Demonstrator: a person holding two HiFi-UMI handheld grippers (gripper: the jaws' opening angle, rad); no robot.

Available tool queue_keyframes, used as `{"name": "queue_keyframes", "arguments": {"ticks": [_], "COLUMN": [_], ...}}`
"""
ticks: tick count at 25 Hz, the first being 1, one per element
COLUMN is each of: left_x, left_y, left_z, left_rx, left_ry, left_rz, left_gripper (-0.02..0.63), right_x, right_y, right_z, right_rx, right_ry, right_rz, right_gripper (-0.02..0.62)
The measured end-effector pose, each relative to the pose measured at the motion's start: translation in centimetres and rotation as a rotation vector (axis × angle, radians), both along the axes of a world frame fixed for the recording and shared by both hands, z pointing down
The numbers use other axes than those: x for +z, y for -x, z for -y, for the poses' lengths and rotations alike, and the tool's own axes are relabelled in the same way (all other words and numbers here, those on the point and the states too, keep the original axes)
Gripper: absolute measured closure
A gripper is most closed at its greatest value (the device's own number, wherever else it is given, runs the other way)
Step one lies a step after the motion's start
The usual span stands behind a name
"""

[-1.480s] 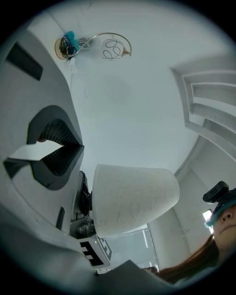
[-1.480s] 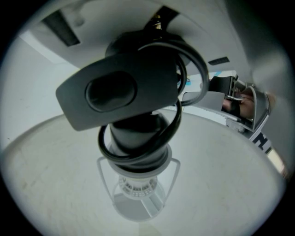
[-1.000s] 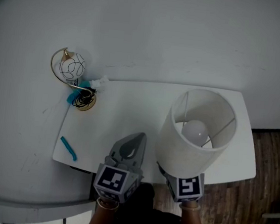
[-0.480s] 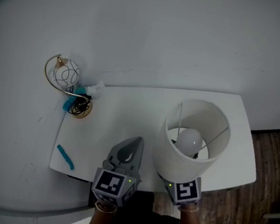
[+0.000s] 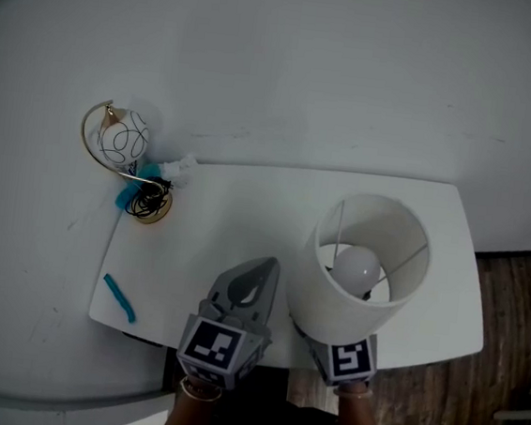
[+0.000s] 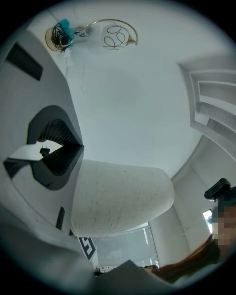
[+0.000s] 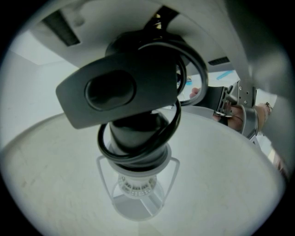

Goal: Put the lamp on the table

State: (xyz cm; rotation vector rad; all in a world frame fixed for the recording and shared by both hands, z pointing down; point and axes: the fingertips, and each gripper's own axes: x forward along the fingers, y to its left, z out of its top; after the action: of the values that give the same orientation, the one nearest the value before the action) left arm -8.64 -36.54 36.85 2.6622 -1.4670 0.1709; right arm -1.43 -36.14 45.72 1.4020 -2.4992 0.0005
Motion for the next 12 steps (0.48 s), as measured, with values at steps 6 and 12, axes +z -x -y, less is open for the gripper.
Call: {"name": "queue_keyframes", "arguments": {"ticks": [6,12], "left_x": [0.1,0.4], "left_y": [-0.5,-0.8], "left_z": [0.2,0.3], "left_rx": [0.007,0.031], "left_ry": [-0.005,-0.017], "left_rz": [0.001,0.01], "left_gripper": [0.612,0.612], "right_x": [0.9,2.1], "right_y": [-0.3,-0.2], "right_z": [0.5,1.4], "right_rx": [0.016,0.008], "right_ry": [0.006,-0.017], "right_rz": [0.009,0.026], "right_gripper": [0.574,0.574]}}
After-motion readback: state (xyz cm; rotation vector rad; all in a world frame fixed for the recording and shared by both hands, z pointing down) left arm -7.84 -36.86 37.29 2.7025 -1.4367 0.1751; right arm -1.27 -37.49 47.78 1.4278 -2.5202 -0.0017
